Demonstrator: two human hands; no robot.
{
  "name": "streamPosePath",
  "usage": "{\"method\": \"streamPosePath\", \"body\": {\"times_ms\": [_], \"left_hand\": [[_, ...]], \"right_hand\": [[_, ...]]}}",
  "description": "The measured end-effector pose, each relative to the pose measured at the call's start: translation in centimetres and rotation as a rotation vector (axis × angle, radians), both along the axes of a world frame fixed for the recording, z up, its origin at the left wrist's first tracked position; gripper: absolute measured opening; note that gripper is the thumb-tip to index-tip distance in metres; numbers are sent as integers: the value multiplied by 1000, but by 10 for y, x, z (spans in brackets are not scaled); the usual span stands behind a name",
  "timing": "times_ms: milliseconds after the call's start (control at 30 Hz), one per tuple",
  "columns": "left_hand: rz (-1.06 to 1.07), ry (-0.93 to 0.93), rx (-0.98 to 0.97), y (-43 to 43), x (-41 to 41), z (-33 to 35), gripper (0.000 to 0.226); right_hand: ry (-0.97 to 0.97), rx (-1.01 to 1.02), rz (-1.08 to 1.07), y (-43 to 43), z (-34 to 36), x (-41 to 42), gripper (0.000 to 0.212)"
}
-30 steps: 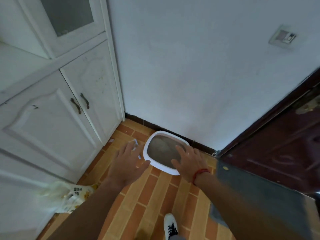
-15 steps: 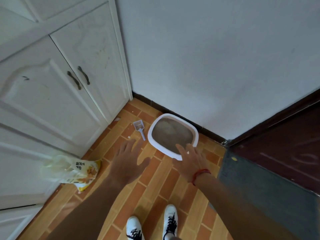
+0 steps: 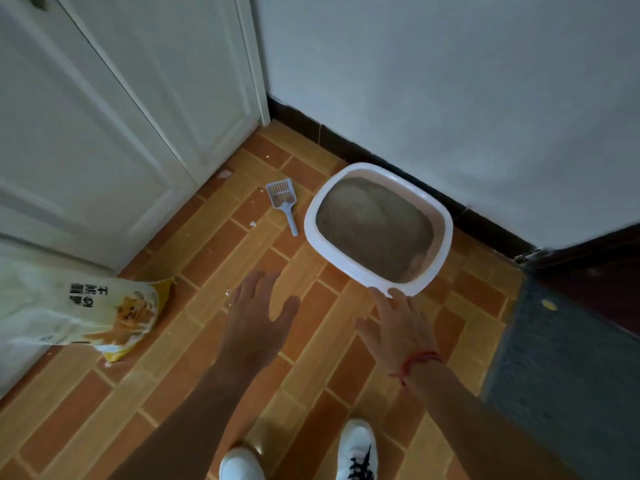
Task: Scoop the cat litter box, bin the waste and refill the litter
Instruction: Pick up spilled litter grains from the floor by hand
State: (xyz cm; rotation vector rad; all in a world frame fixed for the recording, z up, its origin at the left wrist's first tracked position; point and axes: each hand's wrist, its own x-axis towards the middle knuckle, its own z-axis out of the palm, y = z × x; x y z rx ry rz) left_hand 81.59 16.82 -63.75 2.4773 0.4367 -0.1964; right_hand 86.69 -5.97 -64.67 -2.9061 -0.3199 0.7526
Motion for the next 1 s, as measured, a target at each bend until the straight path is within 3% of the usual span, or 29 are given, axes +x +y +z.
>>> {"method": "streamPosePath", "body": {"times_ms": [267, 467, 600, 767, 1000], "left_hand": [[245, -120, -358, -5, 28, -203, 39], [583, -128, -1070, 11, 62, -304, 37], [639, -95, -1396, 35, 74, -350, 57], [739, -237, -1703, 73, 62, -373, 56], [830, -243, -1855, 73, 47, -387, 55]], "right_hand": [[-56, 99, 0, 27, -223, 17, 51], [-114, 227, -47, 35, -349, 37, 34], [-168, 270, -39, 38, -397, 55, 33], [-229, 385, 28, 50, -424, 70, 15], [-180, 407, 160, 72, -444, 71, 13]]}}
